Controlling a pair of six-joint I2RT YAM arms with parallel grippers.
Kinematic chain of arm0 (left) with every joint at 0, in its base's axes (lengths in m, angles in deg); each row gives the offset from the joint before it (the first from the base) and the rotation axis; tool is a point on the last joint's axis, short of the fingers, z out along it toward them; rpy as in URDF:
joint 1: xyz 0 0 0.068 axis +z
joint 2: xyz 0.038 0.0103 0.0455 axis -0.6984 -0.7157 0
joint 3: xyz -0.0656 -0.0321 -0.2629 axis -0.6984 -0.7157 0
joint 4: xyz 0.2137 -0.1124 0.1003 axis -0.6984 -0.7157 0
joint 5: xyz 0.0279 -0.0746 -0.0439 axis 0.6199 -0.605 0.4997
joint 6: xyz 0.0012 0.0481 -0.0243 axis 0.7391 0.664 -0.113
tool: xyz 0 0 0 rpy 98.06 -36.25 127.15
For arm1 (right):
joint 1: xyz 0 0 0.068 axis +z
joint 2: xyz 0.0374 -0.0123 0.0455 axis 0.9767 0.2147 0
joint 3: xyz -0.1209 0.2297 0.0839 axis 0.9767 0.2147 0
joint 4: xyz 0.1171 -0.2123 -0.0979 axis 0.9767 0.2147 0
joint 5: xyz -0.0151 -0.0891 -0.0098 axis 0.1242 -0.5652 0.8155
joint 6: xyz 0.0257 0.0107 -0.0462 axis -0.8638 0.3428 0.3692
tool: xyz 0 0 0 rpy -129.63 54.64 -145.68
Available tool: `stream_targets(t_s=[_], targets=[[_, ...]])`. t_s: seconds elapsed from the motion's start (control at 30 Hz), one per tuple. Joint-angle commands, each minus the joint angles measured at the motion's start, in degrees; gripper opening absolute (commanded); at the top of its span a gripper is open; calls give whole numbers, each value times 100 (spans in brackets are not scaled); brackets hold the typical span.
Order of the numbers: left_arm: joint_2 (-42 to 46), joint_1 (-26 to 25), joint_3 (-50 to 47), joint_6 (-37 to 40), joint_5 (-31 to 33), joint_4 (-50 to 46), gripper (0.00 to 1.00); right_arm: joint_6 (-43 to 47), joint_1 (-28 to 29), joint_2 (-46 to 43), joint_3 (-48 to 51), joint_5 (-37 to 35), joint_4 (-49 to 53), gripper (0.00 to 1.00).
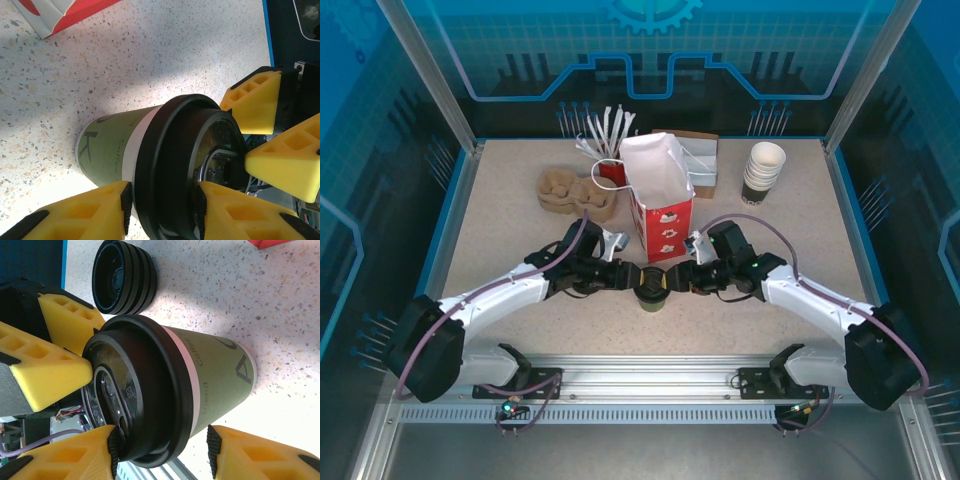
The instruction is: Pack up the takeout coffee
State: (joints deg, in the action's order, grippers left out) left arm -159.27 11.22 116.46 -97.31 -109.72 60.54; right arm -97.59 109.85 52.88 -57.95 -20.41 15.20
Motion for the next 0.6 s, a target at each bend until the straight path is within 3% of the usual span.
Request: stream_targets(t_s=[0.0, 0.57], targets=[[-279, -1, -151, -92, 203, -300, 38, 208, 67, 161, -165, -185, 493, 51], [-576, 33, -131, -200, 139, -267, 34, -40, -73, 238, 156, -235, 22, 48]])
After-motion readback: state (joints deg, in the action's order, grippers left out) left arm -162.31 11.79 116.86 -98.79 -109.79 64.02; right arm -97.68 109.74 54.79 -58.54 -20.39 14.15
